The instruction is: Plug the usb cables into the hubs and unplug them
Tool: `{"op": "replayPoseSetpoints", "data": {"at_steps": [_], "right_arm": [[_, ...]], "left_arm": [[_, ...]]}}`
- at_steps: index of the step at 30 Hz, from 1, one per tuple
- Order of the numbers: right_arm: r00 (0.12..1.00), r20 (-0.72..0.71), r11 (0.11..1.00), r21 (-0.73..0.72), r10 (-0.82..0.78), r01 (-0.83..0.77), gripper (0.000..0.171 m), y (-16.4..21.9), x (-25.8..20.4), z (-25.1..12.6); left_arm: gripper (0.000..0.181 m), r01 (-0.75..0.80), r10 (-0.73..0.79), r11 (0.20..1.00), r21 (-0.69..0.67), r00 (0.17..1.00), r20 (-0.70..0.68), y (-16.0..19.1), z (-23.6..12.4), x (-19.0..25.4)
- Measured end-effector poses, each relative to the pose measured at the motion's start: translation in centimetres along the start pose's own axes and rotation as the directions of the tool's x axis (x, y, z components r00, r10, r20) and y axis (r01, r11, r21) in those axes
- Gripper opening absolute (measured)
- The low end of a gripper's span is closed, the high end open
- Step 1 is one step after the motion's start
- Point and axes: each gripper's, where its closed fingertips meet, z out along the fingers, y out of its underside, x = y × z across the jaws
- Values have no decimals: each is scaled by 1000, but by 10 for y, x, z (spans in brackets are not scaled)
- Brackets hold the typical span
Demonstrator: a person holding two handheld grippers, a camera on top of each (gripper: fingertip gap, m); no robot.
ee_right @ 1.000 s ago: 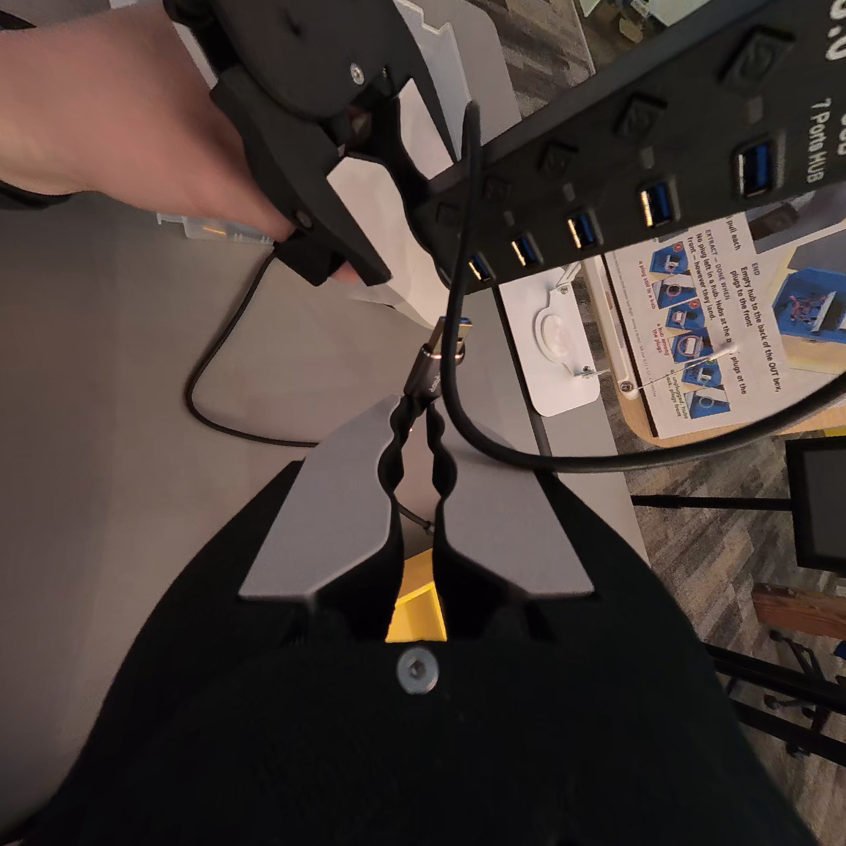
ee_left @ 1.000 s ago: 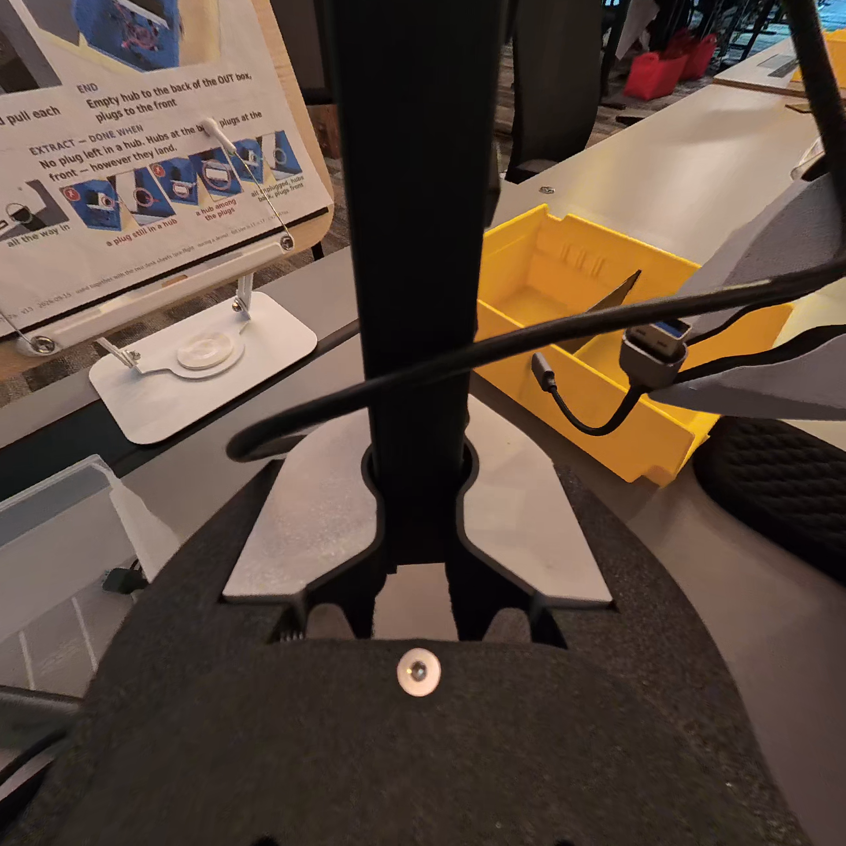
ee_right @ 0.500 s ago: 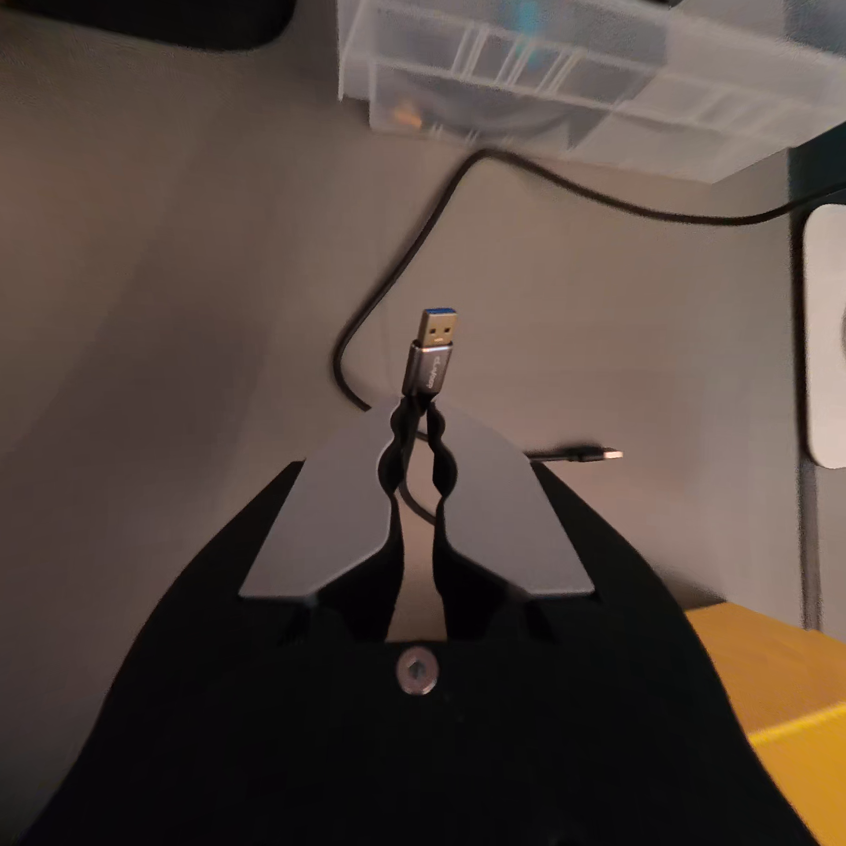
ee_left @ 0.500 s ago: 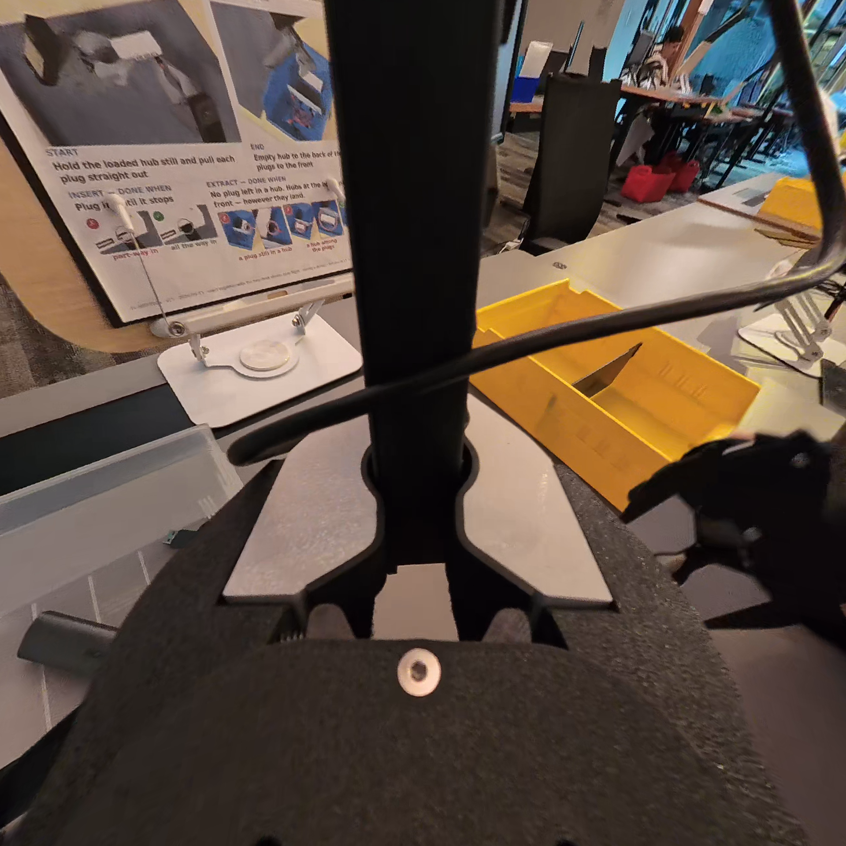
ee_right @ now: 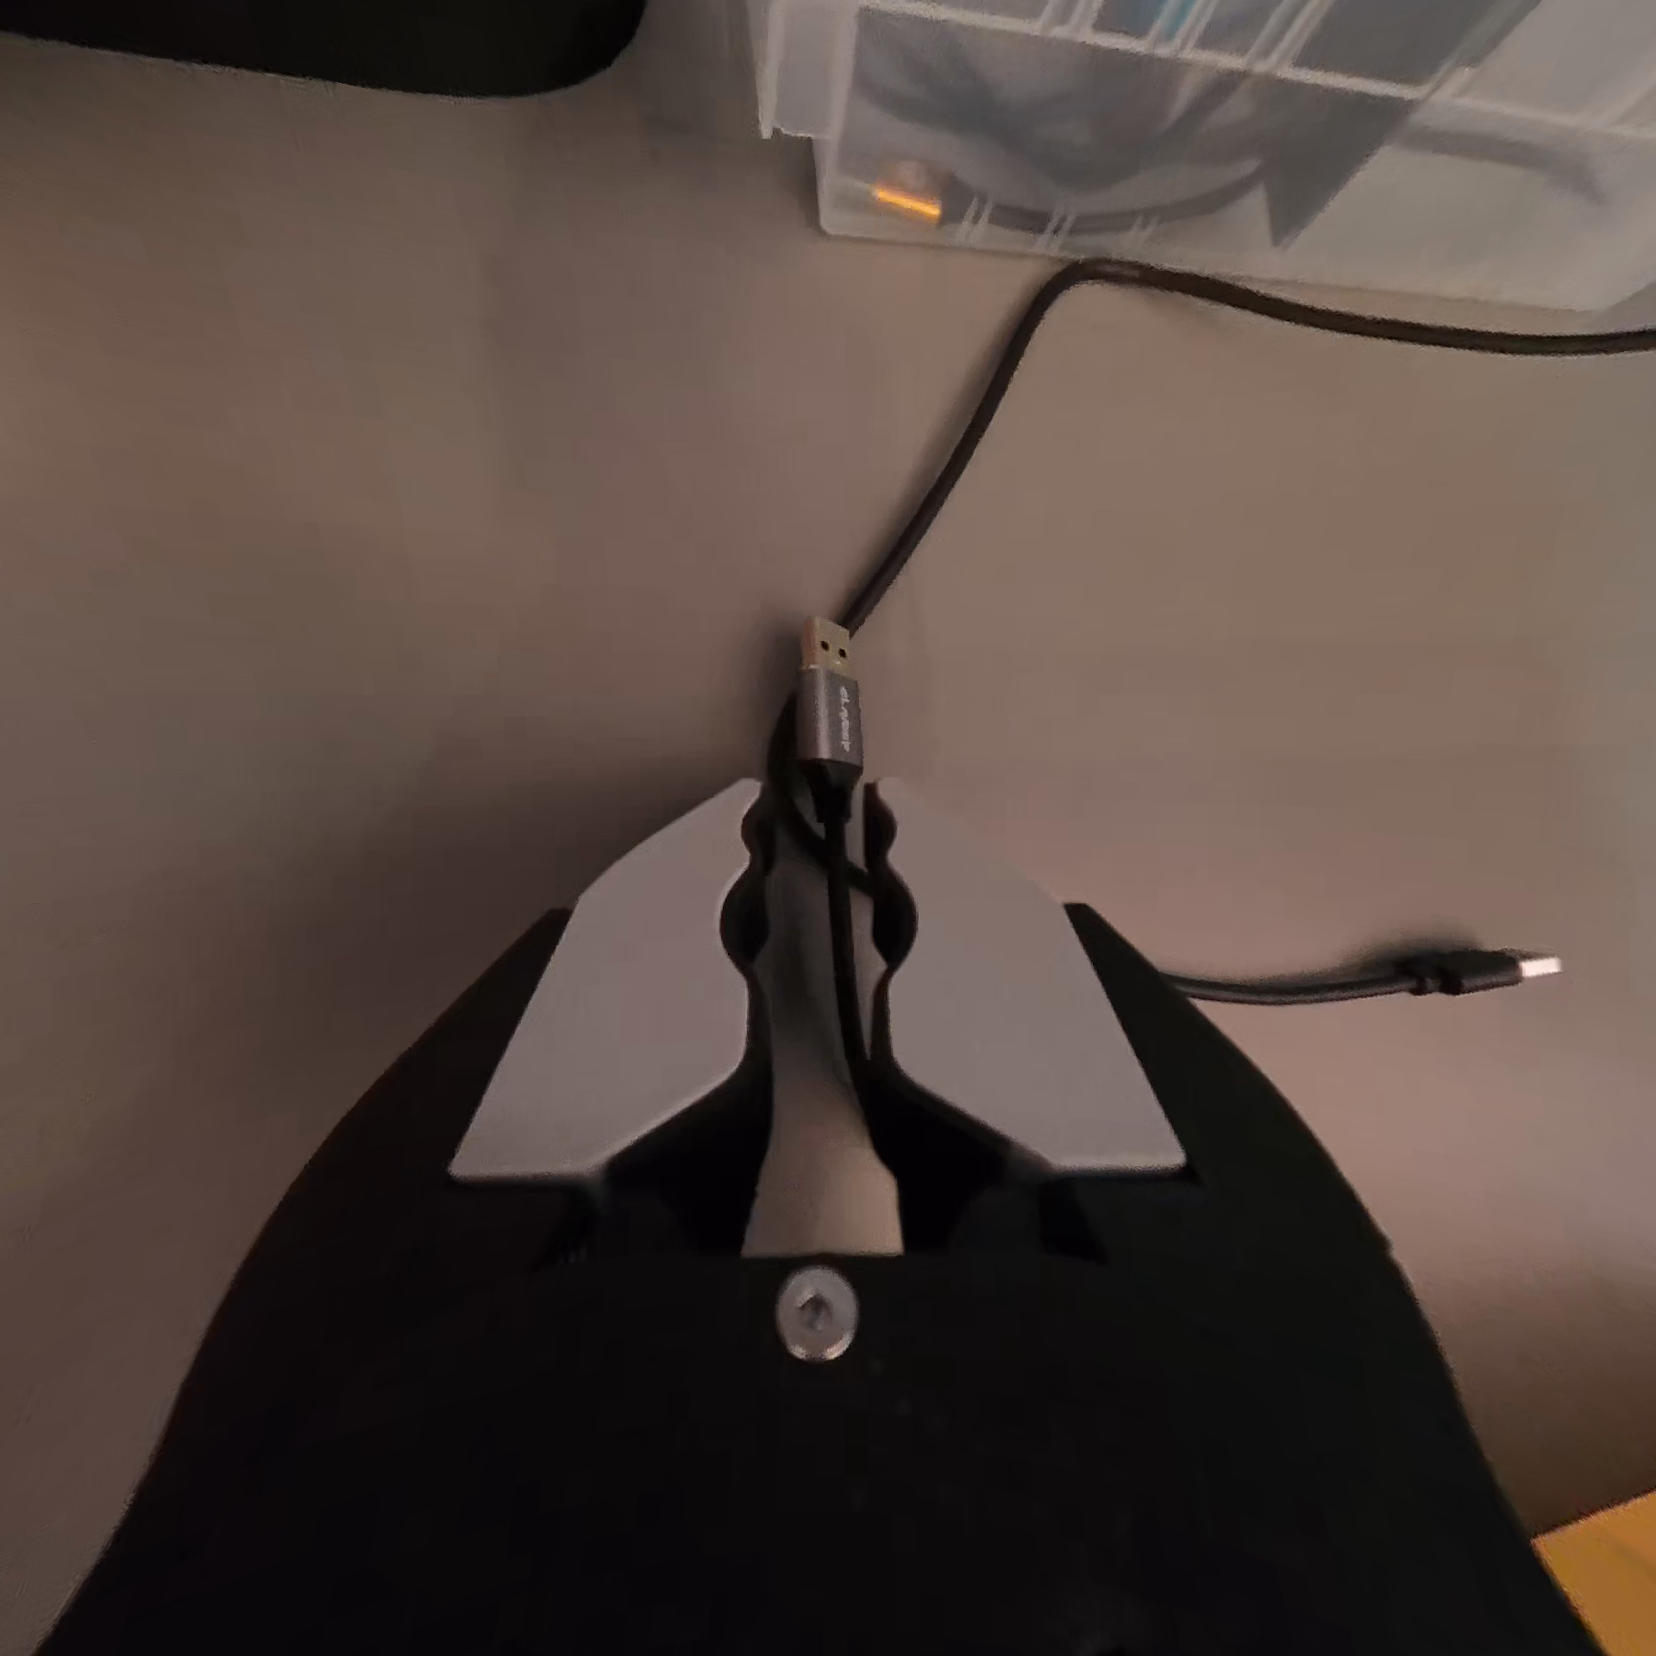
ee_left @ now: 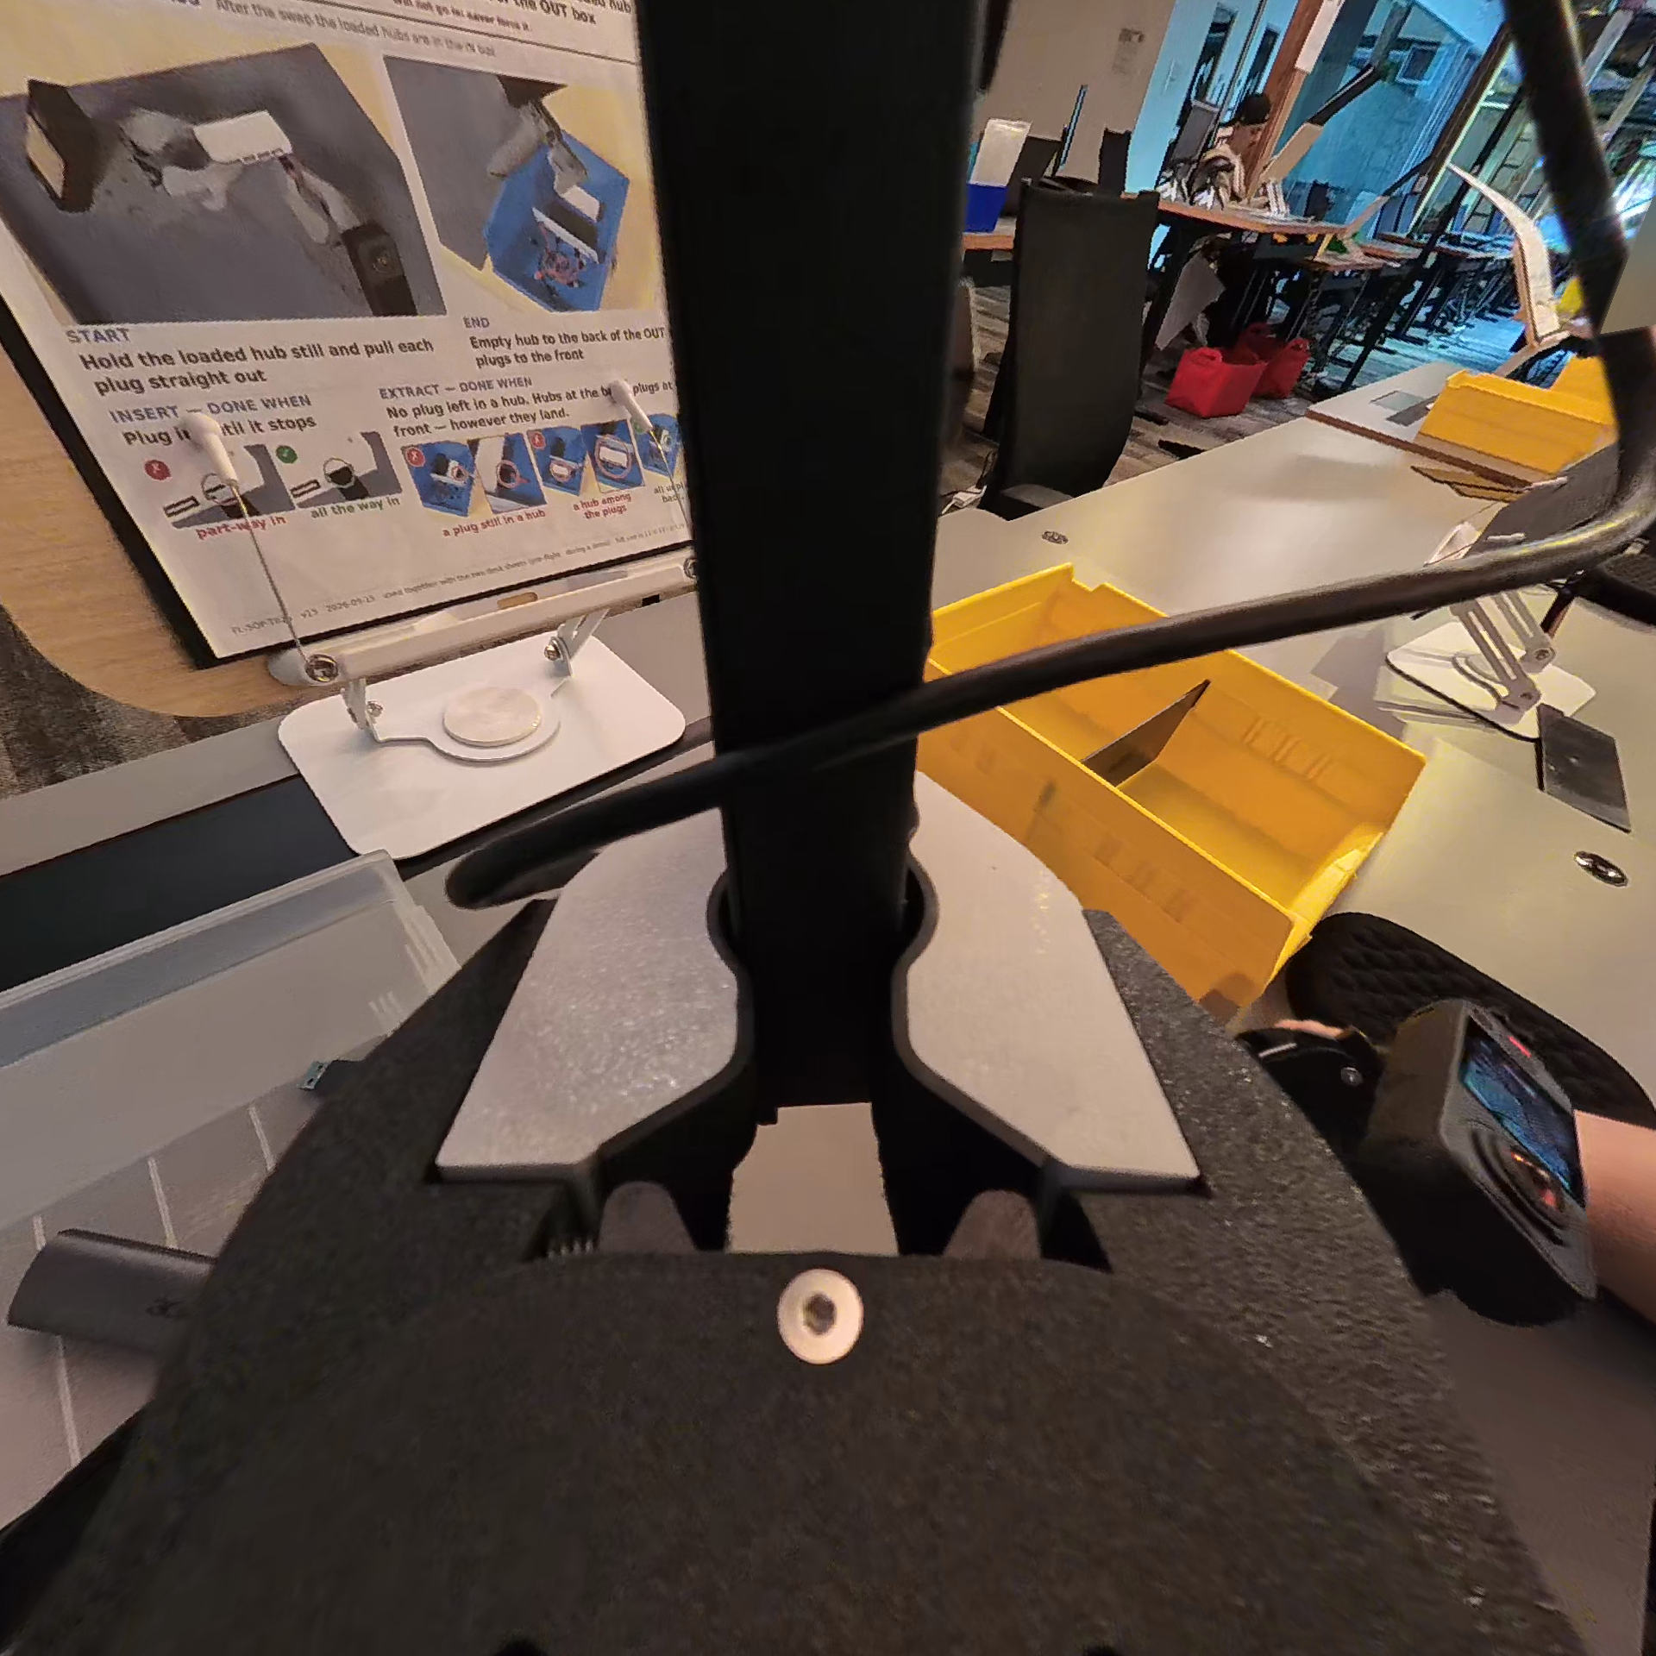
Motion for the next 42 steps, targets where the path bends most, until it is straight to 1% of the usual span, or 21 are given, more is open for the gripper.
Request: {"op": "replayPoseSetpoints", "data": {"at_steps": [2,4,8,9,12,15,19,25,29,30,32,34,35,37,38,39,42], "right_arm": [[998,-39,999,31,-43,44,24,-5,-1,-1],[991,-85,993,48,-101,106,25,-10,0,-1],[942,-235,969,8,-239,248,23,-18,9,-3],[935,-239,963,-2,-261,269,23,-18,7,-3],[943,-202,964,-22,-265,266,23,-14,0,3],[938,-221,963,-57,-268,262,23,-9,4,8],[954,-197,974,-36,-226,223,11,-11,0,13],[950,-222,975,-36,-221,219,10,-11,2,13],[936,-259,970,-24,-239,241,9,-17,3,7],[939,-256,972,-12,-230,235,9,-19,3,5],[963,-206,984,9,-173,178,9,-21,-2,4],[995,-77,997,44,-58,61,9,-23,-13,5],[1000,-9,999,49,-1,1,9,-22,-19,6],[995,81,997,24,65,-67,9,-16,-24,9],[992,104,997,12,78,-80,10,-13,-25,10],[991,104,996,36,82,-86,9,-15,-24,10],[995,82,998,27,53,-55,13,-11,-22,11]], "left_arm": [[27,7,-7,1000,1,1000,-6,0,0,0],[27,8,-8,1000,2,1000,-9,0,-1,0],[26,-3,3,1000,9,1000,-9,-2,-3,2],[26,-5,5,1000,11,1000,-11,-3,-3,2],[26,-6,6,1000,14,1000,-13,-4,-4,3],[27,-2,2,1000,12,1000,-17,-3,-4,3],[26,-6,7,1000,8,1000,-22,-3,-3,4],[26,-14,14,1000,3,999,-31,-2,-1,6],[26,-21,21,1000,-1,999,-33,-2,-1,8],[27,-21,21,1000,-1,999,-34,-2,-1,8],[26,-22,22,1000,2,999,-36,-3,-1,9],[27,-24,24,1000,1,999,-39,-3,-1,10],[27,-25,25,1000,-1,999,-40,-2,-1,10],[27,-29,29,1000,-7,999,-42,-2,0,11],[27,-32,32,999,-8,999,-43,-2,0,12],[27,-34,34,999,-9,998,-43,-1,0,12],[27,-38,37,999,-11,998,-47,-1,1,14]]}}
